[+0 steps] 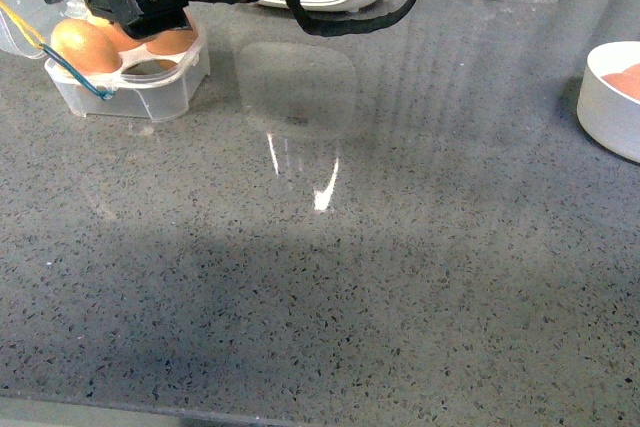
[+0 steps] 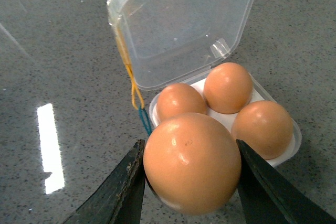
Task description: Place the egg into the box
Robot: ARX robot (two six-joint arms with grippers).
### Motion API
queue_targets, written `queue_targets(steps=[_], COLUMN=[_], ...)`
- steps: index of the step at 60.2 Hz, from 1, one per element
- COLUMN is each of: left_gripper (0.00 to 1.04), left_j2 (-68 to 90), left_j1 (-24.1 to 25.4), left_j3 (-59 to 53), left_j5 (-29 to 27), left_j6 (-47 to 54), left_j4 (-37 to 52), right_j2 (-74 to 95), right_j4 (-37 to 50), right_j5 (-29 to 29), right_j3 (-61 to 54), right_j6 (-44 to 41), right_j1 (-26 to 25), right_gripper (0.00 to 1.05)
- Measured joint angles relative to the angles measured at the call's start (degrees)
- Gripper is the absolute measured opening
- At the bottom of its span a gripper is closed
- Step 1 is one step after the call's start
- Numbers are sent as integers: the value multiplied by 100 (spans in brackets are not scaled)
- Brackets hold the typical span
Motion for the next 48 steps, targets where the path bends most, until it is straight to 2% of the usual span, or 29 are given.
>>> queue_targets(steps=[31,34,40,48], left_gripper=[98,98,98,98], left_j2=[0,0,0,0], left_j1=[0,0,0,0], left_j3=[0,0,0,0], left_j5=[0,-2,0,0], left_j6=[0,0,0,0], left_j4=[0,0,0,0], right_j2=[424,435,442,439], right_j4=[-63,-90,-101,-98], right_j5=[450,461,457,435], right_j3=[428,444,459,468], right_j6=[-103,-103,-94,-79], right_j1=[92,92,92,92], right_gripper=[42,47,65,83])
